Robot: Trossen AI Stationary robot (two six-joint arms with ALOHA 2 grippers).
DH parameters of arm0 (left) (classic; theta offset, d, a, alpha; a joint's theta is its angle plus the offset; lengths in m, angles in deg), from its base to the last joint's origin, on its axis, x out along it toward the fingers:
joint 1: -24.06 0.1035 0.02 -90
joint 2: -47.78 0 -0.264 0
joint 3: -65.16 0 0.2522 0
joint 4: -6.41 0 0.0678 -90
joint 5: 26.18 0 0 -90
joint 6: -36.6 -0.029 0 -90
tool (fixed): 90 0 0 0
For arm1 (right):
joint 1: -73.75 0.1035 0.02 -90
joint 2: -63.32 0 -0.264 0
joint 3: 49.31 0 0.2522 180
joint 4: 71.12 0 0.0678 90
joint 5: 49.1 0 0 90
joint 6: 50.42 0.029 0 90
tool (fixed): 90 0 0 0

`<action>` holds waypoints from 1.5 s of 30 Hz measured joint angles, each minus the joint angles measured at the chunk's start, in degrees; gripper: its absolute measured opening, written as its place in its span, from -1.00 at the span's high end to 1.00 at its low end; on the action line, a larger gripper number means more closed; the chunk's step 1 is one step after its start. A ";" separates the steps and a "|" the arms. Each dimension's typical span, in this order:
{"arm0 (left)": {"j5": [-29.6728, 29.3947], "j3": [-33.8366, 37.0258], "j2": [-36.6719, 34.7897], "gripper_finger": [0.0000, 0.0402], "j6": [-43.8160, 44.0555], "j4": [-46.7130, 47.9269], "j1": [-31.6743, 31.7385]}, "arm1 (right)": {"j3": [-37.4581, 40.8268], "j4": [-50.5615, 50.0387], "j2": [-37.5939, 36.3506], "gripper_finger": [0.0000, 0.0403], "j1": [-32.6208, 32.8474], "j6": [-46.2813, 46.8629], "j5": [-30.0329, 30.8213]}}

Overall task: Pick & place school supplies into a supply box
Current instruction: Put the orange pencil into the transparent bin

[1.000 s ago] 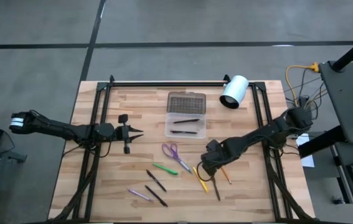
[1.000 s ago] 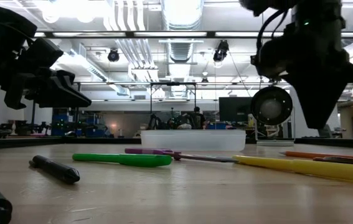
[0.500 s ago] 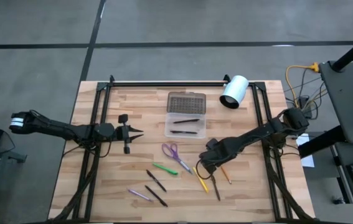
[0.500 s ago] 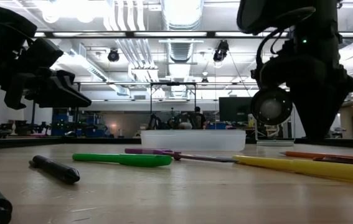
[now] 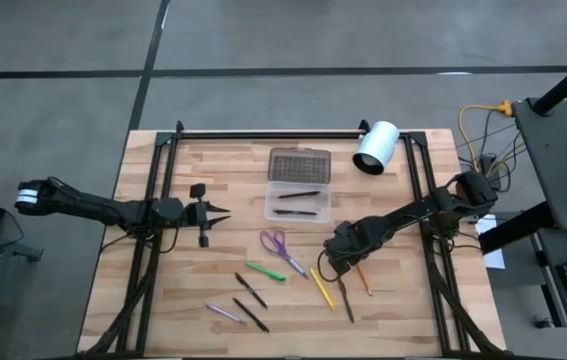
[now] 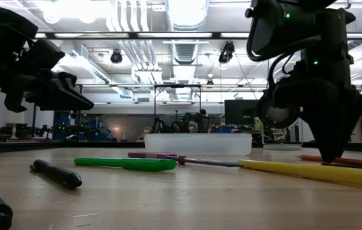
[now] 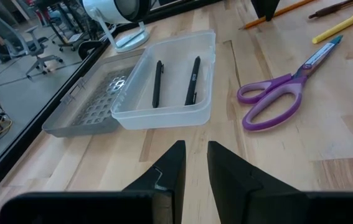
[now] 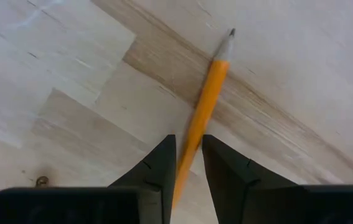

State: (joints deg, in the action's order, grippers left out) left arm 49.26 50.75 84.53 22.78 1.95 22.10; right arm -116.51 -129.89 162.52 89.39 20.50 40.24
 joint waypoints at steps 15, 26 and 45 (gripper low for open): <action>-0.01 0.00 0.00 0.74 0.00 0.00 0.00 | -0.35 0.50 0.15 0.76 -0.13 -1.64 1.97; -0.01 0.00 0.00 0.74 -0.01 0.01 0.00 | -0.98 -0.81 0.30 0.94 -0.13 -3.77 2.75; -0.01 0.00 0.00 0.74 0.00 0.00 0.00 | -11.43 -11.28 0.42 0.94 -0.44 -13.84 42.48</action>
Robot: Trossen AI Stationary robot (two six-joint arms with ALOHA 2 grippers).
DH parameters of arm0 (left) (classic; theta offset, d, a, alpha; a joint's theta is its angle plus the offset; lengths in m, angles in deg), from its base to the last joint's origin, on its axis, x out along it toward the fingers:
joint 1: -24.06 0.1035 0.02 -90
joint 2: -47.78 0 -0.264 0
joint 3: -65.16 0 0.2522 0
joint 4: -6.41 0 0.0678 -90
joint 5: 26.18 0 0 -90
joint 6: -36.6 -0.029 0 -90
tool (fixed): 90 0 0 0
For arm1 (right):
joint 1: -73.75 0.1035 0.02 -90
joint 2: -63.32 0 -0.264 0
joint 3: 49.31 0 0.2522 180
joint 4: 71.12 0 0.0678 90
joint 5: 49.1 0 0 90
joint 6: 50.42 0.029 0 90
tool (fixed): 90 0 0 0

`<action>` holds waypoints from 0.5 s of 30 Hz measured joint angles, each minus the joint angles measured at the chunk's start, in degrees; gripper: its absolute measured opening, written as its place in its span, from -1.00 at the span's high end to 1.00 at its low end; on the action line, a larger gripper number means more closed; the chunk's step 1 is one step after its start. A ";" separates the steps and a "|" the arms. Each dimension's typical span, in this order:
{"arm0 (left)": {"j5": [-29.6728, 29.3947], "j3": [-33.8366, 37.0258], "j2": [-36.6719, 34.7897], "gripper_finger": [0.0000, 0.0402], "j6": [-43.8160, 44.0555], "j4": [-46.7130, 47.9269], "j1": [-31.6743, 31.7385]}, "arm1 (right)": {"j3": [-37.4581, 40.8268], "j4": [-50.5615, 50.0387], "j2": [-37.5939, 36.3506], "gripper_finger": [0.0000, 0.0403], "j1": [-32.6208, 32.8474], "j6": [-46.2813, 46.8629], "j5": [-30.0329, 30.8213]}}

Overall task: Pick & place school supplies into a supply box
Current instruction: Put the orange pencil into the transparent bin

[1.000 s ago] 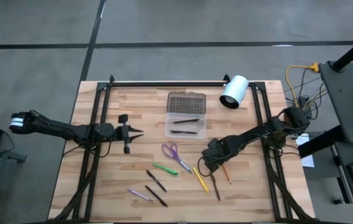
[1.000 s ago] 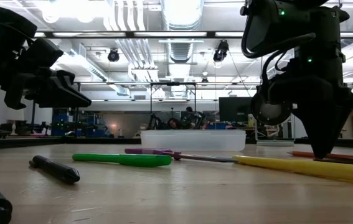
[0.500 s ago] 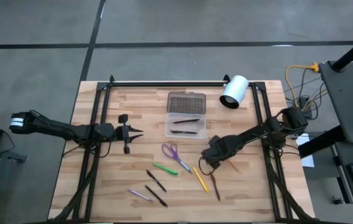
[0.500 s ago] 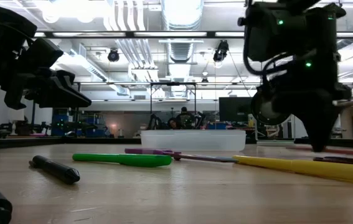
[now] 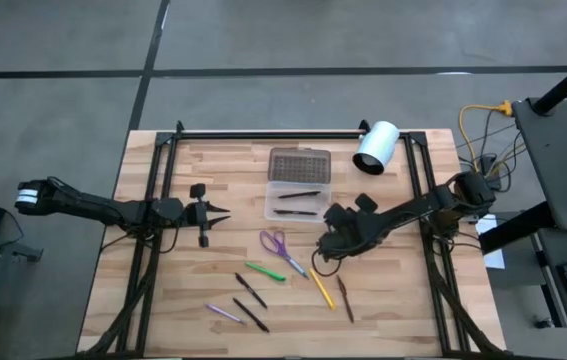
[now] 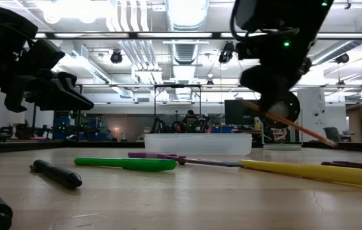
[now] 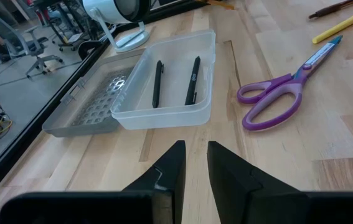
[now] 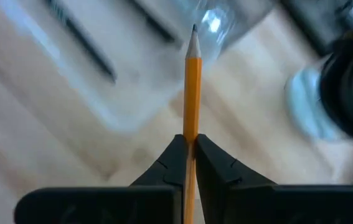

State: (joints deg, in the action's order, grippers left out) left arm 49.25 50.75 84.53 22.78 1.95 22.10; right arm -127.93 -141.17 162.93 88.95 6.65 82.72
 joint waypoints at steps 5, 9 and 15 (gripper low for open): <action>0.02 0.00 -0.01 0.74 -0.02 0.00 0.00 | -0.13 10.40 0.00 0.94 -0.48 -9.90 5.85; 0.00 0.00 -0.02 0.74 -0.01 0.00 0.00 | -0.09 21.03 0.06 0.94 -1.28 -23.80 7.63; 0.00 0.00 0.00 0.74 0.00 0.00 0.00 | -2.24 29.04 2.42 0.94 -1.22 -42.11 8.37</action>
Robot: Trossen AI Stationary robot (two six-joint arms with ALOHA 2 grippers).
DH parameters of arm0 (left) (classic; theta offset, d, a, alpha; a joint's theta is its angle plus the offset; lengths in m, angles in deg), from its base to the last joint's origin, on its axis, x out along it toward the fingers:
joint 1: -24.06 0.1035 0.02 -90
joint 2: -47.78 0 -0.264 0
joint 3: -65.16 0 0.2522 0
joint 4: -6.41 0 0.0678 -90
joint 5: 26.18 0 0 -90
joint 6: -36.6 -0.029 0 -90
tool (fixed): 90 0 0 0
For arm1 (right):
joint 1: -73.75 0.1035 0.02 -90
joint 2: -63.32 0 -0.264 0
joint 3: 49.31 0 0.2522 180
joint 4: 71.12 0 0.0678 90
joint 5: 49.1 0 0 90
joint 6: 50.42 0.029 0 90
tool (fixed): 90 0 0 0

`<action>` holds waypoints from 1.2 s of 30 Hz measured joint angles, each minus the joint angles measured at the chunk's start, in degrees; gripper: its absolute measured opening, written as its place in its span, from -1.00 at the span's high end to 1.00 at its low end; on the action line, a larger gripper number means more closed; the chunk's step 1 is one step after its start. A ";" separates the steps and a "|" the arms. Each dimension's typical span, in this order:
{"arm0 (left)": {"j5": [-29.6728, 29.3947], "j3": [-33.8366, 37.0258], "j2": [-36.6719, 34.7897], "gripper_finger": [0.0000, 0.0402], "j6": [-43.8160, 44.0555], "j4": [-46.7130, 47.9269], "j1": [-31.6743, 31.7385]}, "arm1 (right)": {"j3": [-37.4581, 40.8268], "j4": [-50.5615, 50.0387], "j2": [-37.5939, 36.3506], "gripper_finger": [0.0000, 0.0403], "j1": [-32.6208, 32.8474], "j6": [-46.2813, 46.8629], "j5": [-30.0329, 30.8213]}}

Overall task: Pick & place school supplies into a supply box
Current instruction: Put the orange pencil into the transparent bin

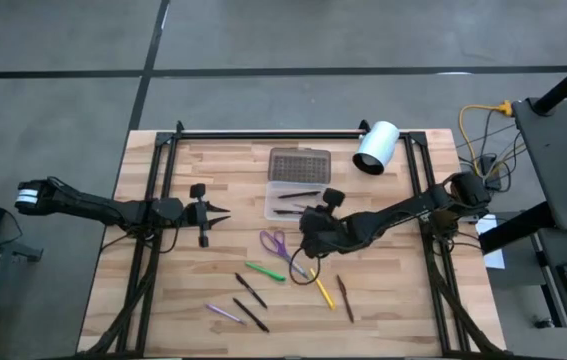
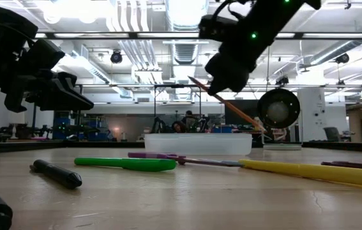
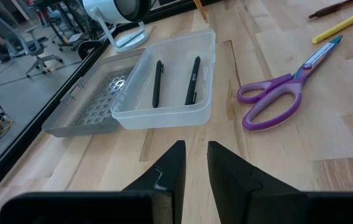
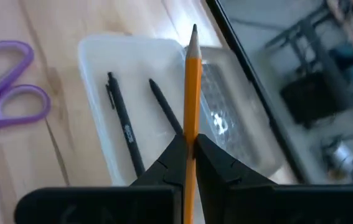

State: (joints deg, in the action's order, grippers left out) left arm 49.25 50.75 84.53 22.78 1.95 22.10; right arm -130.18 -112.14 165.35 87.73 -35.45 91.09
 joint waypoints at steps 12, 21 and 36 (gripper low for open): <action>0.00 0.00 -0.01 0.74 0.00 0.01 0.00 | -15.47 0.56 17.64 0.94 -3.29 -18.99 5.86; 0.02 0.00 0.00 0.74 -0.02 0.00 0.00 | -20.79 -3.59 23.73 0.94 -4.40 -19.26 9.96; 0.00 -0.01 0.07 0.74 0.00 0.00 0.00 | -20.79 -7.55 22.59 0.88 -4.37 -11.92 9.79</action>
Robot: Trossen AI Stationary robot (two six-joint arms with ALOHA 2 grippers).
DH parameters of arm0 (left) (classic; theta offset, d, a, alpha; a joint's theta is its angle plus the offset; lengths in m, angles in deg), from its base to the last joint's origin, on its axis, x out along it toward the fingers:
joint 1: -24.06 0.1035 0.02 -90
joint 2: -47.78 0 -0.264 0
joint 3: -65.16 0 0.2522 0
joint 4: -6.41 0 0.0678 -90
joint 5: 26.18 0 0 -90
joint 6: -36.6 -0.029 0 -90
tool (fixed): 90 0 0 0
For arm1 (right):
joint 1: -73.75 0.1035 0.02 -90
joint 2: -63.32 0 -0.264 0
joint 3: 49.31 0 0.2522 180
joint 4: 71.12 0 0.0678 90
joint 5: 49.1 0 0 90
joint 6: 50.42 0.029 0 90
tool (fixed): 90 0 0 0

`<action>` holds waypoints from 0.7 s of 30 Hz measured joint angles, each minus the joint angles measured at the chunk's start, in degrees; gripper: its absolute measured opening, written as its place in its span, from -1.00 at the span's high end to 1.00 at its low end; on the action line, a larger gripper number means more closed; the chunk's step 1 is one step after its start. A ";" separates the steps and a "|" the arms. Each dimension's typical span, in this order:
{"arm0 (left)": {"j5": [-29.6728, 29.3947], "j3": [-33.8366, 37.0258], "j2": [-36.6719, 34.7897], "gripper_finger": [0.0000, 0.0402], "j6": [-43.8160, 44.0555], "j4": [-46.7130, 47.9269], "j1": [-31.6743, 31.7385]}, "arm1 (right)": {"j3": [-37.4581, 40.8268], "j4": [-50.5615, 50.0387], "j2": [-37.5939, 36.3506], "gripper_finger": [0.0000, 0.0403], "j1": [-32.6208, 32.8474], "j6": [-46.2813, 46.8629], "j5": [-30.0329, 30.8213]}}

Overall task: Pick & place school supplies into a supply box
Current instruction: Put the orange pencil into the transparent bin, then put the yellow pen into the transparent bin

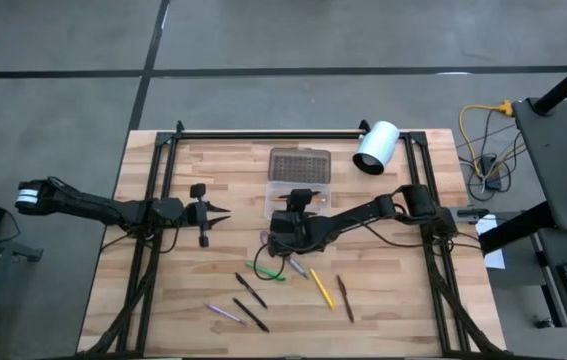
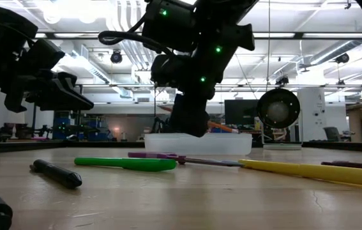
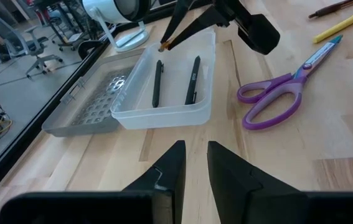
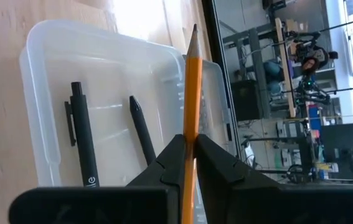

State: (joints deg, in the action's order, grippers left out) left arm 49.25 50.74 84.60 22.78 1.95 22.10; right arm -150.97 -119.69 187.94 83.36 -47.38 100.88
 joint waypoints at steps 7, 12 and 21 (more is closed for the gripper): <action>0.00 -0.01 0.00 0.74 0.00 0.00 0.00 | 0.00 -1.18 0.00 0.75 -0.01 1.68 0.00; 0.00 0.01 0.00 0.74 0.00 0.00 0.00 | 0.00 -1.25 0.00 0.73 0.00 1.55 0.00; 0.00 -0.01 -0.02 0.74 0.00 0.00 0.00 | -0.04 -4.83 -0.25 0.74 1.49 0.83 -0.03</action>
State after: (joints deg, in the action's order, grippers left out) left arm 49.25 50.73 84.57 22.78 1.95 22.10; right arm -151.01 -124.52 187.68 84.85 -46.54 100.85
